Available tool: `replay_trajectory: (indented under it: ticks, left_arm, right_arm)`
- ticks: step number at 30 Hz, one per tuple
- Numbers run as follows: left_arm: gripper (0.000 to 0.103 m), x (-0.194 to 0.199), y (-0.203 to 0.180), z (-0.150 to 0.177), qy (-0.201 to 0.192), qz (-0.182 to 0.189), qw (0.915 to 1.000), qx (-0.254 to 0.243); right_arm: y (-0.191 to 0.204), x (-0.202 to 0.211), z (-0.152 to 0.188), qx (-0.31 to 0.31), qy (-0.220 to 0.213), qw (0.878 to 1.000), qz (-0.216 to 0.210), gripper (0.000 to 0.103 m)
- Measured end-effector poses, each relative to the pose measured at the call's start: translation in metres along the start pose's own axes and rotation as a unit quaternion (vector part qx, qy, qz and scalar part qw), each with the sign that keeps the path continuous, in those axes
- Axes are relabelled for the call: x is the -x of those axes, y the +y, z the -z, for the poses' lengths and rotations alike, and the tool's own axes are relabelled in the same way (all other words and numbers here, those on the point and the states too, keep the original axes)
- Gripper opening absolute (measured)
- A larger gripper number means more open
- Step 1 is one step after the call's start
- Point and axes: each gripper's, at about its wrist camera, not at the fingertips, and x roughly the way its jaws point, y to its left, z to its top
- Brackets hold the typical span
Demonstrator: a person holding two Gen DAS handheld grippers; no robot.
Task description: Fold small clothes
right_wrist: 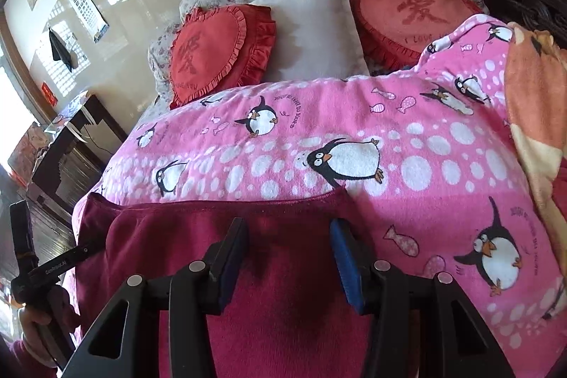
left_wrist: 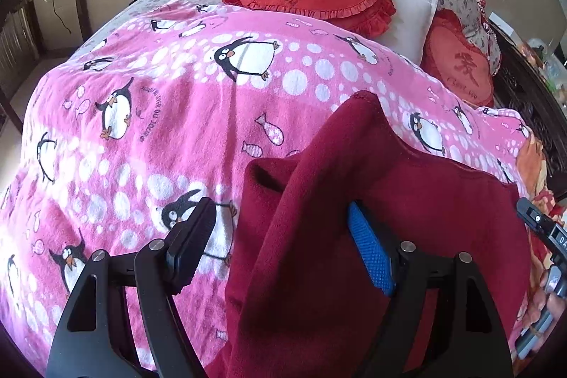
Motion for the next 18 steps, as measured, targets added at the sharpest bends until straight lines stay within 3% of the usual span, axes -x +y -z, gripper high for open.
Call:
replay_trajectory:
  ticks: [6, 12, 15, 18]
  left_arm:
    - [0.078, 0.043, 0.008, 0.029, -0.019, 0.015, 0.9990, -0.038]
    - [0.078, 0.048, 0.020, 0.071, 0.011, 0.023, 0.9993, -0.028]
    - [0.078, 0.048, 0.029, 0.090, 0.020, 0.024, 0.9994, -0.016]
    - [0.078, 0.052, 0.038, 0.104, 0.022, 0.032, 0.9992, -0.001]
  right_arm:
    - [0.011, 0.057, 0.031, 0.034, -0.013, 0.999, -0.006, 0.047]
    - [-0.003, 0.026, 0.065, 0.052, 0.040, 0.996, 0.066, 0.047]
    - [-0.003, 0.039, 0.057, 0.025, 0.039, 0.997, 0.060, 0.048]
    - [0.013, 0.063, 0.051, 0.039, 0.008, 0.998, 0.058, 0.047]
